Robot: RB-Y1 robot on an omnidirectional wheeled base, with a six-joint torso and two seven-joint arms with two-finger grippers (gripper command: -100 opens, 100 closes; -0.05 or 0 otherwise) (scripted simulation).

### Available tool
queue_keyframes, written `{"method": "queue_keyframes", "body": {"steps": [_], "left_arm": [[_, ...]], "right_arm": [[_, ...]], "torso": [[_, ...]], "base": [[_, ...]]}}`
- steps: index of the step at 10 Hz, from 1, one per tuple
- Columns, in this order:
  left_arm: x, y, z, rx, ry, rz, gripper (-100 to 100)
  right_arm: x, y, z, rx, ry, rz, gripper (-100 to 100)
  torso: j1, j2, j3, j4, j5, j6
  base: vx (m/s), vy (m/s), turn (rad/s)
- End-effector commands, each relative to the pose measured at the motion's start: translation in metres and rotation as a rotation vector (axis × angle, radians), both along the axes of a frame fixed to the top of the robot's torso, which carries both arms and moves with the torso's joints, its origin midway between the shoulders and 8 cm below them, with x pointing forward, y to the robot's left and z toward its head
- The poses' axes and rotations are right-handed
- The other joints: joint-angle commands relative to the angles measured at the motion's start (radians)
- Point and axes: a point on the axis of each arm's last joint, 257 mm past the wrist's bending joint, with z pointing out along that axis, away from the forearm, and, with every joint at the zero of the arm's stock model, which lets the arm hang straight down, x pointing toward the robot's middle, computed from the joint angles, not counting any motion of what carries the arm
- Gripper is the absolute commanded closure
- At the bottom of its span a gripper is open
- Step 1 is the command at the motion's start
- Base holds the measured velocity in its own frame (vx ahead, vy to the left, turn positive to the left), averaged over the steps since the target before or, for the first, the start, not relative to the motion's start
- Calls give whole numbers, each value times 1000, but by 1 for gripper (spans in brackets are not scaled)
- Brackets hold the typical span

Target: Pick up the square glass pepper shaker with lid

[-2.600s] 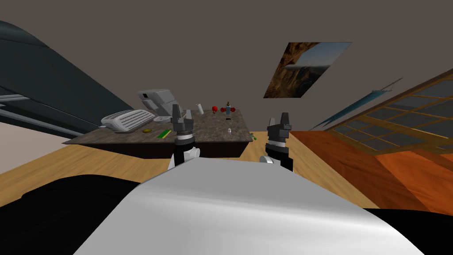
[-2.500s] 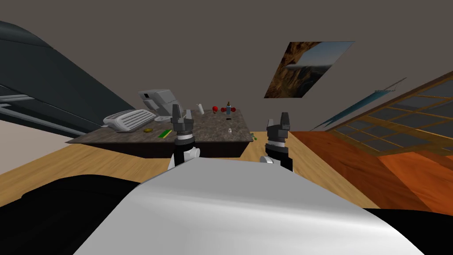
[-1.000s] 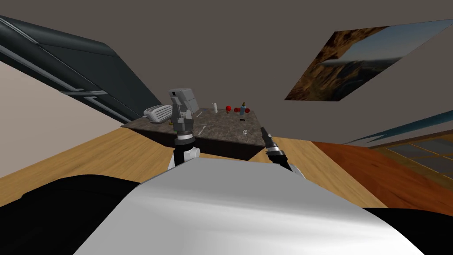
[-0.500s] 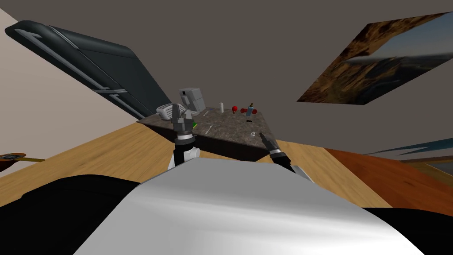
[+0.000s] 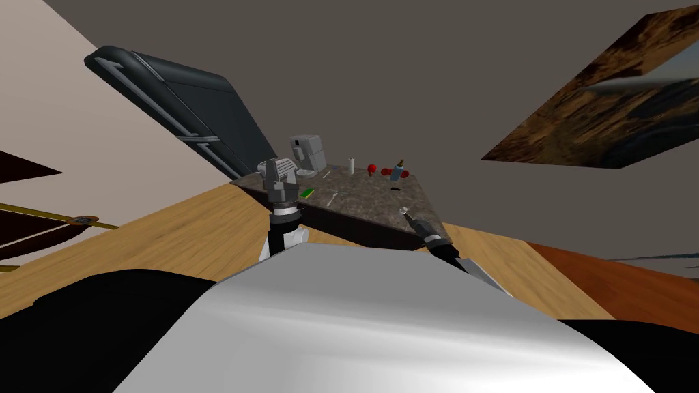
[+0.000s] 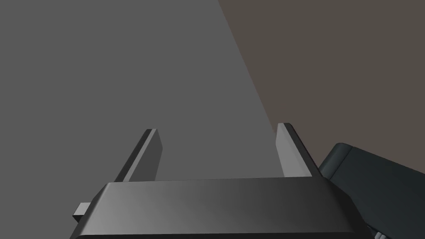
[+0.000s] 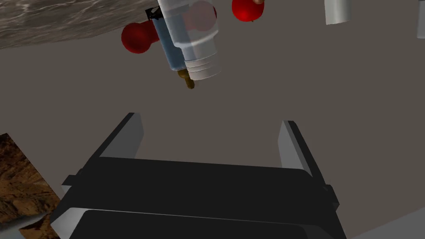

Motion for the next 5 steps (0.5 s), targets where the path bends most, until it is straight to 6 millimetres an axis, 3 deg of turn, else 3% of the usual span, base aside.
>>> {"method": "queue_keyframes", "body": {"steps": [1, 3, 4, 5], "left_arm": [[0, 0, 0, 0, 0, 0, 0], [0, 0, 0, 0, 0, 0, 0], [0, 0, 0, 0, 0, 0, 0], [0, 0, 0, 0, 0, 0, 0]], "right_arm": [[-5, -23, -16, -98, 52, -7, -100], [-12, -52, -31, -210, 112, -16, -100], [-12, -52, -31, -210, 112, -16, -100], [-16, -66, -37, -264, 139, -20, -100]], "torso": [[0, 0, 0, 0, 0, 0], [-1, 0, 0, 0, 0, 0], [-2, 0, 0, 0, 0, 0], [-4, 1, 0, 0, -1, 1]], "base": [[25, 126, 131], [23, 103, 162], [16, 59, 29], [14, 49, 62]]}}
